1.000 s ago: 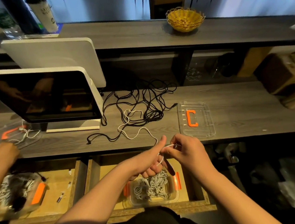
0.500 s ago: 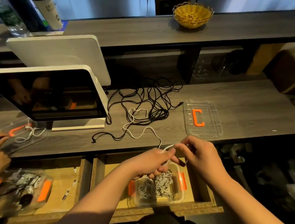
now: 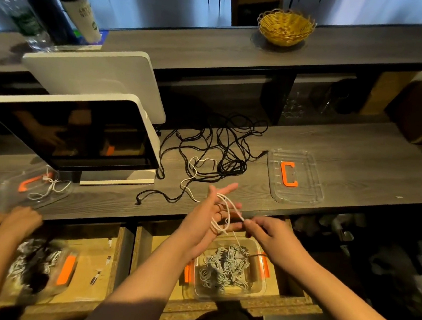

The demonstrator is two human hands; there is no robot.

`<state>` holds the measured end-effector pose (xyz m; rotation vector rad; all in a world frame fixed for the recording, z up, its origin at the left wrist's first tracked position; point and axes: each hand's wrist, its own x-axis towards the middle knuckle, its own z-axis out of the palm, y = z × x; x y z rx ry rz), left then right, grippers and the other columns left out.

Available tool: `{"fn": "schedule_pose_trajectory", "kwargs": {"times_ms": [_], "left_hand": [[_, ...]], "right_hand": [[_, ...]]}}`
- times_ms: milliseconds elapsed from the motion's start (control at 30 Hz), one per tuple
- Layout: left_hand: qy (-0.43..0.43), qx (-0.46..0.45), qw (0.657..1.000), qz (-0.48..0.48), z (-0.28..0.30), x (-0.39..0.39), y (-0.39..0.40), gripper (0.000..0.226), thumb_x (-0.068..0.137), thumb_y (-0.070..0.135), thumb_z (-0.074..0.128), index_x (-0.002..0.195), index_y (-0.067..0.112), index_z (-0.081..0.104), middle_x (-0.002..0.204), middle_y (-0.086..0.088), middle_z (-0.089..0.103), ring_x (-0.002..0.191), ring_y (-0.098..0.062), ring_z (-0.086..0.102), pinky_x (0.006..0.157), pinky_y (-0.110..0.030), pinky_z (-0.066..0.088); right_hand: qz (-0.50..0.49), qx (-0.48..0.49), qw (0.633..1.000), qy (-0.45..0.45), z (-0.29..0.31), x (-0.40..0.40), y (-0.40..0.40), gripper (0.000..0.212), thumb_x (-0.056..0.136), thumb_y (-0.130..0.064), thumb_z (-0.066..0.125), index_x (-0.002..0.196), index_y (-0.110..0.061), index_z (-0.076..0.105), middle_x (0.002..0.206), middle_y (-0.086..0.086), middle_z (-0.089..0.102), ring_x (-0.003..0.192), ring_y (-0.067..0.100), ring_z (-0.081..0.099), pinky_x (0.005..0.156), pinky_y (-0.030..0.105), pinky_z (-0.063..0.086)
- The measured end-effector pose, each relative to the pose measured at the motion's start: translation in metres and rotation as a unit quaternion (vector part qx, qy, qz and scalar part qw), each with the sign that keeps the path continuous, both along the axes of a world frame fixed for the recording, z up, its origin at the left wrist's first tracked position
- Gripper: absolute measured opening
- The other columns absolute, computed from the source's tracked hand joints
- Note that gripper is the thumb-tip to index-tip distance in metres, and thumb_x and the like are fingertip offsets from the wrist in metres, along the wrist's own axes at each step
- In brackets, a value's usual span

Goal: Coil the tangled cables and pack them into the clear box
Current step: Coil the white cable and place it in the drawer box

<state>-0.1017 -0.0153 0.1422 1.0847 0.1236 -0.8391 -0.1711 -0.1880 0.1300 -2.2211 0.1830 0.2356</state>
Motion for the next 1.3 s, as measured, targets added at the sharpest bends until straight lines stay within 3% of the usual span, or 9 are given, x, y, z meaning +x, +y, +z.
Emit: {"fn": "schedule_pose_trajectory", "kwargs": {"times_ms": [167, 333, 533, 600, 800, 1000, 1100, 1200, 1300], "left_hand": [[0.076, -0.100, 0.985, 0.117, 0.000, 0.010, 0.004, 0.052, 0.104, 0.052, 0.030, 0.130, 0.022, 0.064, 0.093, -0.010, 0.068, 0.089, -0.021, 0.066, 0.105, -0.047, 0.048], [0.060, -0.068, 0.983, 0.163, -0.002, 0.010, -0.001, 0.053, 0.104, 0.054, 0.030, 0.133, 0.022, 0.060, 0.068, 0.001, 0.047, 0.055, -0.009, 0.039, 0.057, -0.025, 0.039], [0.031, -0.052, 0.984, 0.169, -0.010, 0.010, -0.004, 0.054, 0.102, 0.056, 0.033, 0.131, 0.020, 0.061, 0.063, 0.004, 0.031, 0.049, -0.007, 0.025, 0.046, -0.022, 0.020], [-0.011, -0.010, 0.988, 0.154, -0.012, 0.010, -0.007, 0.055, 0.099, 0.058, 0.035, 0.130, 0.021, 0.062, 0.063, 0.005, 0.030, 0.051, -0.006, 0.023, 0.045, -0.021, 0.020], [-0.135, 0.138, 0.979, 0.065, -0.015, 0.006, -0.014, 0.051, 0.097, 0.060, 0.034, 0.125, 0.031, 0.066, 0.065, 0.007, 0.031, 0.055, -0.005, 0.025, 0.049, -0.021, 0.019], [-0.077, 0.156, 0.984, -0.047, -0.015, -0.001, -0.016, 0.047, 0.103, 0.052, 0.036, 0.115, 0.026, 0.074, 0.069, 0.002, 0.042, 0.061, -0.012, 0.037, 0.059, -0.025, 0.028], [-0.026, 0.117, 0.988, -0.093, -0.010, -0.004, -0.015, 0.052, 0.104, 0.051, 0.035, 0.117, 0.019, 0.073, 0.097, -0.018, 0.060, 0.092, -0.029, 0.056, 0.074, -0.031, 0.043], [0.040, 0.078, 0.989, -0.117, -0.002, -0.007, -0.013, 0.055, 0.098, 0.058, 0.042, 0.092, 0.015, 0.075, 0.082, -0.010, 0.067, 0.071, -0.018, 0.061, 0.058, -0.026, 0.040], [0.088, 0.066, 0.985, -0.135, -0.001, -0.008, -0.012, 0.061, 0.086, 0.075, 0.046, 0.057, 0.021, 0.050, 0.059, -0.001, 0.042, 0.043, -0.008, 0.037, 0.045, -0.019, 0.017]], "right_hand": [[0.018, 0.017, 0.999, 0.028, -0.001, -0.001, 0.015, 0.032, 0.099, -0.038, 0.053, 0.074, -0.024, 0.066, 0.068, 0.007, 0.065, 0.057, 0.014, 0.055, 0.057, 0.033, 0.043], [0.039, 0.018, 0.998, 0.052, 0.004, 0.003, 0.028, 0.034, 0.101, -0.037, 0.052, 0.072, -0.022, 0.064, 0.055, -0.004, 0.051, 0.048, 0.003, 0.043, 0.050, 0.021, 0.034], [0.090, 0.014, 0.993, 0.070, 0.007, -0.004, 0.041, 0.030, 0.102, -0.041, 0.046, 0.081, -0.027, 0.063, 0.069, 0.003, 0.063, 0.061, 0.015, 0.056, 0.059, 0.031, 0.045], [0.127, -0.006, 0.990, 0.068, 0.010, -0.004, 0.044, 0.032, 0.103, -0.044, 0.042, 0.089, -0.027, 0.065, 0.081, 0.002, 0.068, 0.073, 0.015, 0.061, 0.072, 0.038, 0.049], [0.177, -0.040, 0.983, 0.040, 0.024, -0.005, 0.051, 0.038, 0.105, -0.040, 0.040, 0.093, -0.015, 0.067, 0.069, -0.002, 0.059, 0.060, 0.010, 0.048, 0.061, 0.033, 0.040], [0.162, -0.028, 0.986, 0.012, 0.037, -0.002, 0.045, 0.023, 0.102, -0.031, 0.044, 0.090, -0.022, 0.061, 0.074, -0.007, 0.058, 0.060, 0.006, 0.049, 0.058, 0.029, 0.040], [0.139, -0.043, 0.989, -0.024, 0.042, 0.002, 0.039, 0.020, 0.102, -0.029, 0.045, 0.094, -0.022, 0.062, 0.081, -0.004, 0.063, 0.066, 0.007, 0.054, 0.062, 0.033, 0.046], [0.128, -0.100, 0.984, -0.066, 0.047, 0.008, 0.034, 0.018, 0.102, -0.032, 0.045, 0.101, -0.022, 0.059, 0.093, -0.003, 0.067, 0.084, 0.017, 0.061, 0.076, 0.040, 0.050], [0.125, -0.156, 0.975, -0.097, 0.051, 0.014, 0.028, 0.024, 0.101, -0.041, 0.046, 0.105, -0.021, 0.059, 0.097, -0.004, 0.068, 0.089, 0.018, 0.063, 0.076, 0.036, 0.050]]}}
